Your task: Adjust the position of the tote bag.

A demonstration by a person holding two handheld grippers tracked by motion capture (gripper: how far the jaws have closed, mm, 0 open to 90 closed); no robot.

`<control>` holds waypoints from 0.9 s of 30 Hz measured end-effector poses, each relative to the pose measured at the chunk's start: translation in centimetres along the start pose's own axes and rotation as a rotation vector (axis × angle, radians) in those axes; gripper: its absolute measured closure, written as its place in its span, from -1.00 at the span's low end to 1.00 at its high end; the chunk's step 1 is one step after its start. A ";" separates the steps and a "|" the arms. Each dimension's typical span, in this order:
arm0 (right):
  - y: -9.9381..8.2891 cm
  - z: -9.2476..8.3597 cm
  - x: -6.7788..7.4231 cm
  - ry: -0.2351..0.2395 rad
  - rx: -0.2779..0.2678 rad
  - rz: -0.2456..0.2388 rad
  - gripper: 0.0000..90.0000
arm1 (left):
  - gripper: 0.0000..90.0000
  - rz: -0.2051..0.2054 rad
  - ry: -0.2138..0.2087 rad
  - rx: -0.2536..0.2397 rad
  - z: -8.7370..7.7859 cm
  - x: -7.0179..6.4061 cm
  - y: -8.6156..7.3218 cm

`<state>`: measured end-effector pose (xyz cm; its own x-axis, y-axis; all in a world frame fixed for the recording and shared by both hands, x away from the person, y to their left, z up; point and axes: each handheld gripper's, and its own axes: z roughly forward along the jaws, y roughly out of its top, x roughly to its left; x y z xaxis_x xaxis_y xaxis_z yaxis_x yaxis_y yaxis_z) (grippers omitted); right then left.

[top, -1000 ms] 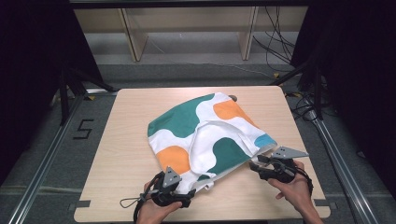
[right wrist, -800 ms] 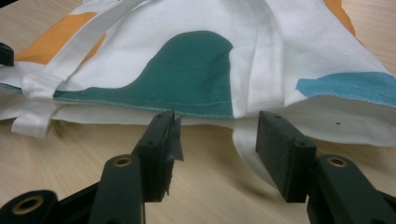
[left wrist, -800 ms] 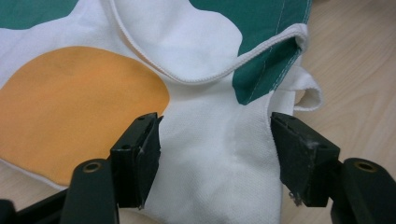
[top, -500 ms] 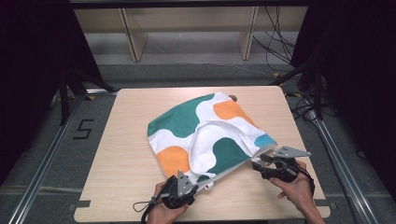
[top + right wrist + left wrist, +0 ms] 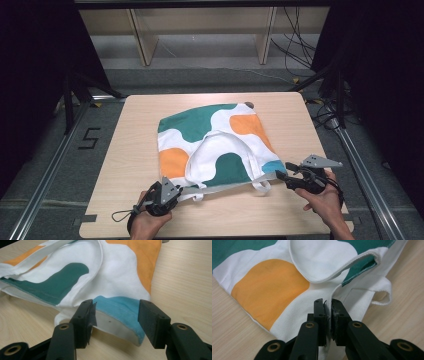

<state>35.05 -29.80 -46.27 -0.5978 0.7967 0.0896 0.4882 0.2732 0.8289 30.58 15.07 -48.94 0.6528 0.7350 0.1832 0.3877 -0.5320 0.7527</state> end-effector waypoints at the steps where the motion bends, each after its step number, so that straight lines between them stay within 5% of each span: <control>1: -0.1 0.1 0.0 0.006 0.012 -0.010 0.00 | 0.86 -0.009 0.003 -0.016 -0.2 0.7 0.0; 7: -0.4 1.0 0.8 -0.008 0.091 -0.065 -0.12 | 0.86 -0.048 -0.008 -0.036 -0.3 1.5 -0.1; 9: -0.9 1.5 1.4 -0.058 0.180 -0.092 -0.12 | 0.85 -0.003 -0.007 -0.020 -0.5 1.9 0.0; 11: -0.9 1.7 1.3 -0.077 0.189 -0.101 -0.12 | 0.85 0.006 -0.002 -0.019 -0.6 2.0 0.0; 12: -1.0 1.9 1.2 -0.088 0.197 -0.113 -0.12 | 0.85 -0.041 0.004 -0.048 -0.4 1.7 -0.1; 14: -0.9 2.6 0.7 -0.102 0.192 -0.132 -0.11 | 0.84 -0.026 -0.006 -0.038 -0.4 1.9 -0.1; 17: -0.6 3.3 0.6 -0.117 0.181 -0.123 -0.09 | 0.83 -0.067 -0.006 -0.035 -0.3 1.5 -0.2; 19: -0.3 4.1 0.5 -0.134 0.183 -0.154 -0.06 | 0.82 -0.008 -0.002 -0.017 -0.3 1.9 -0.2; 21: -0.2 4.4 0.5 -0.141 0.190 -0.162 -0.04 | 0.81 -0.025 -0.003 -0.011 -0.3 1.6 -0.3; 24: -0.1 5.1 0.8 -0.152 0.215 -0.196 0.12 | 0.75 -0.009 -0.001 0.005 -0.1 1.6 -0.4; 25: 0.0 5.2 0.8 -0.178 0.204 -0.243 0.36 | 0.72 -0.003 0.005 0.000 -0.1 1.7 -0.4; 27: 0.2 5.1 0.8 -0.173 0.198 -0.247 0.55 | 0.69 -0.007 0.005 0.002 -0.2 1.6 -0.4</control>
<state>37.96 -26.35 -48.88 -0.6053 0.7681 -0.2088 0.4661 0.5547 0.6893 31.29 16.53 -48.87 0.6468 0.7407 0.1814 0.3931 -0.5277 0.7530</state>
